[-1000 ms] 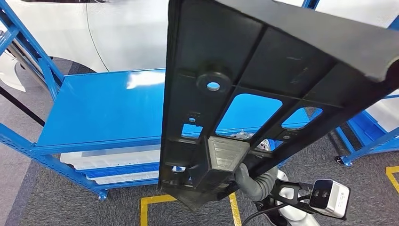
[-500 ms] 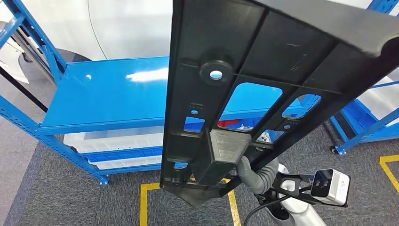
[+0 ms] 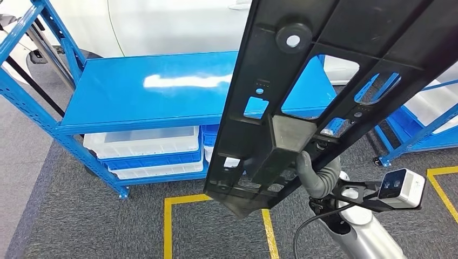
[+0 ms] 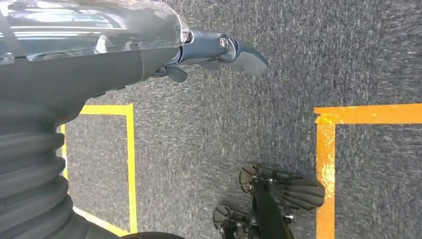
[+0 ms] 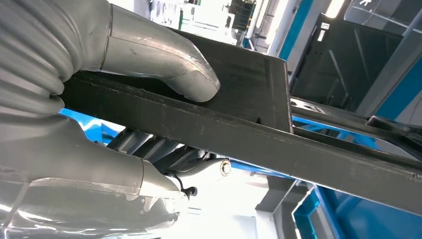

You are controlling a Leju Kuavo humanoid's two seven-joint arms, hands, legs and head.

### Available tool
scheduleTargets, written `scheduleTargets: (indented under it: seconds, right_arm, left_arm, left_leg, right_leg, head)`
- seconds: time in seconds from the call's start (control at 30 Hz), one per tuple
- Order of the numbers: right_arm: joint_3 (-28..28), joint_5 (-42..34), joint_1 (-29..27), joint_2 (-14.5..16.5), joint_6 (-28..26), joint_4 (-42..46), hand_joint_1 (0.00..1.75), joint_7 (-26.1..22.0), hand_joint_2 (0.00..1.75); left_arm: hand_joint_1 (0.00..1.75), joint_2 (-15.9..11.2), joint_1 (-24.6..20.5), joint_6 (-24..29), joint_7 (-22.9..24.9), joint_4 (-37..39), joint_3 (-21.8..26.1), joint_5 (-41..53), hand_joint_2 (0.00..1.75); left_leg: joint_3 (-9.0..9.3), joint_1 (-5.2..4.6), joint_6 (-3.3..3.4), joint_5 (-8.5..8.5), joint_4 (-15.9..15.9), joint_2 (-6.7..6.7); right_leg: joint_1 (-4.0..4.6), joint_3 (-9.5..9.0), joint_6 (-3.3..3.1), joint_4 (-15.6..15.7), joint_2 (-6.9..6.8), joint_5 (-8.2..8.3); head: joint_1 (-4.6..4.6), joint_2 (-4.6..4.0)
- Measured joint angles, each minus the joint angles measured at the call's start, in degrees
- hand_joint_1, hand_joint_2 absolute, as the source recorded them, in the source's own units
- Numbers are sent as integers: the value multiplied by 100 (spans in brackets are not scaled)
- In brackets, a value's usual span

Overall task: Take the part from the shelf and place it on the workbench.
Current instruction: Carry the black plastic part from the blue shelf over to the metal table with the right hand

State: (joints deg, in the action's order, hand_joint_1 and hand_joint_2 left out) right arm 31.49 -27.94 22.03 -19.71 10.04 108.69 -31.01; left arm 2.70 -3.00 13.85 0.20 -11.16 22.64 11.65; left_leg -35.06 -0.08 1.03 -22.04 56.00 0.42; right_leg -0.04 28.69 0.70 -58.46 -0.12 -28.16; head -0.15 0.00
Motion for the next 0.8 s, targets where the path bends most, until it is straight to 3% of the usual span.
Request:
scheduleTargets:
  seconds: [0.07, 0.13, 0.2, 0.27, 0.3, 0.33, 0.37, 0.4, 0.47, 0.53, 0.67, 0.73, 0.8]
  right_arm:
    - [15, -113, 112, -117, -74, -30, 175, -42, 175]
    - [43, -257, 255, -240, -221, -79, 175, -72, 175]
    - [75, -408, 417, -358, -373, -121, 175, -81, 175]
    - [107, -509, 538, -460, -463, -158, 175, -83, 175]
    - [122, -533, 571, -502, -488, -177, 175, -84, 175]
    - [135, -551, 589, -542, -517, -196, 175, -85, 175]
    - [150, -567, 600, -582, -556, -209, 175, -90, 175]
    - [169, -586, 612, -622, -607, -216, 175, -103, 175]
    - [204, -643, 645, -726, -745, -216, 175, -149, 175]
    - [228, -726, 664, -854, -858, -213, 175, -195, 175]
    - [262, -821, 660, -1075, -905, -215, 175, -291, 175]
    - [283, -825, 618, -1189, -882, -221, 175, -420, 175]
    - [306, -803, 513, -1278, -812, -254, 175, -570, 175]
  left_arm:
    - [0, -2, 1, 5, -18, 0, 9, 8, 175]
    - [0, -10, 3, 15, -24, 0, 21, 31, 175]
    - [0, -14, 4, 22, -27, 1, 44, 51, 175]
    - [0, -14, 6, 27, -32, 1, 74, 60, 175]
    - [0, -14, 9, 30, -35, 1, 87, 61, 175]
    - [0, -15, 14, 32, -38, 1, 96, 62, 175]
    - [0, -15, 20, 33, -41, 1, 102, 63, 175]
    - [0, -17, 26, 33, -46, 1, 106, 66, 175]
    - [0, -35, 31, 34, -69, 0, 125, 66, 175]
    - [0, -59, 38, 49, -113, 0, 159, 56, 175]
    - [0, -96, 54, 97, -217, -1, 248, -1, 175]
    - [0, -102, 52, 139, -304, -1, 295, -56, 175]
    - [0, -104, 60, 188, -375, -1, 358, -105, 175]
  left_leg:
    - [-24, -9, -62, 62, 14, -2]
    - [-66, -4, -123, 40, 72, -7]
    - [-244, 11, -181, -269, 481, -15]
    - [-555, 29, -224, -733, 1295, -17]
    - [-677, 32, -236, -875, 1647, -17]
    - [-709, 32, -238, -909, 1820, -17]
    - [-617, 31, -226, -830, 1744, -17]
    - [-414, 26, -200, -670, 1438, -18]
    - [101, 3, -106, -400, 571, -20]
    - [352, -31, -37, -327, 111, -22]
    - [386, -6, 47, -272, -61, -11]
    - [399, 24, 84, -225, -132, -3]
    - [377, 24, 97, -216, -128, -8]
  right_leg:
    - [26, -153, -64, 291, 0, -97]
    - [6, -108, -149, 294, -12, -38]
    - [-15, -48, -229, 306, -30, 36]
    - [0, 35, -260, 296, -38, 93]
    - [9, 74, -261, 286, -39, 117]
    - [19, 108, -260, 273, -38, 133]
    - [29, 132, -258, 257, -38, 141]
    - [41, 144, -256, 240, -37, 144]
    - [65, 159, -244, 217, -42, 142]
    - [67, 178, -204, 211, -53, 153]
    - [60, 229, -85, 148, -42, 110]
    - [32, 467, -23, -341, -12, -182]
    - [-17, 873, 41, -1137, 5, -524]
  head:
    - [0, 0]
    - [0, 0]
    - [0, 0]
    - [0, 0]
    - [0, 0]
    - [0, 0]
    - [0, 0]
    - [0, 0]
    - [0, 0]
    - [0, 0]
    - [0, 0]
    - [0, 0]
    - [0, 0]
